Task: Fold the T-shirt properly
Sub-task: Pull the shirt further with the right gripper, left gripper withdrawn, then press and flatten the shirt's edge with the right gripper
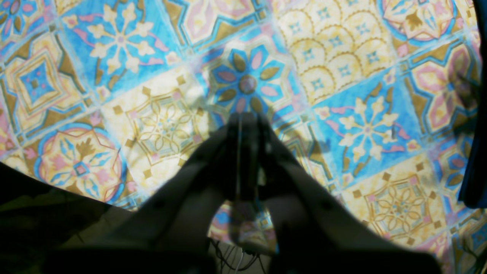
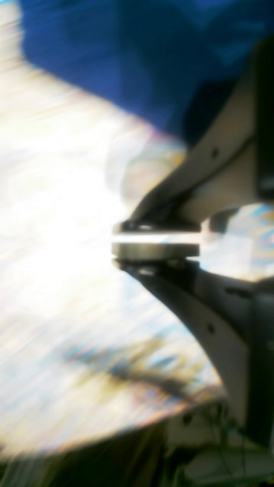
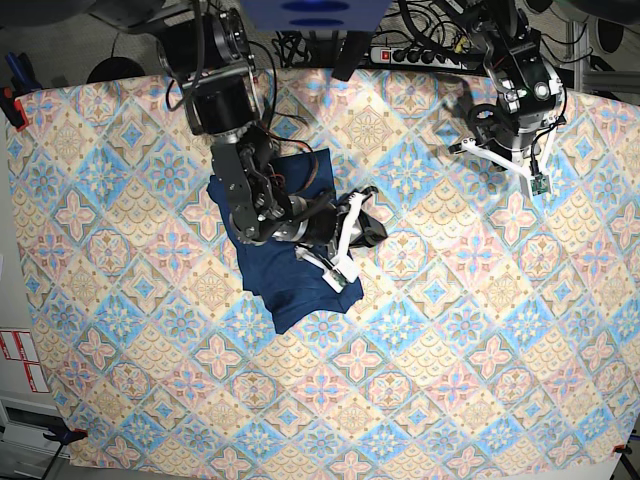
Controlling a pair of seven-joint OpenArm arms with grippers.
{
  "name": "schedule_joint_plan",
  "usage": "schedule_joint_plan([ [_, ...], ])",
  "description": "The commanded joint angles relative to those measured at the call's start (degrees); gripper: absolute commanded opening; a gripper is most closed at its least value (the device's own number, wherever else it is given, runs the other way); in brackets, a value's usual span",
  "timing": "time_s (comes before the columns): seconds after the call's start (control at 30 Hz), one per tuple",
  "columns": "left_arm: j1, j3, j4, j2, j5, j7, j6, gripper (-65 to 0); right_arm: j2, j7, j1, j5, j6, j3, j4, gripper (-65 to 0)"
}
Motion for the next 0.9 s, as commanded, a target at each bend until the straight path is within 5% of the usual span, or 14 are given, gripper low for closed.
schedule_joint_plan([
  [0.0,-0.07,-0.04,1.13,-0.2,-0.16,-0.93,0.06,-65.0,-0.1,0.95,1.65,0.04,0.21,0.06,-1.13,-61.2],
  [0.53,0.19,-0.04,1.13,-0.02,-0.16,-0.75,0.06,-65.0,-0.62,19.68,10.26,0.04,-2.56,0.14,-21.78,-61.2],
  [0.87,0.11,-0.04,1.13,-0.02,-0.16,-0.67,0.06,-65.0,0.34,22.14,10.17,0.04,-4.93,0.23,-26.36,-61.2],
])
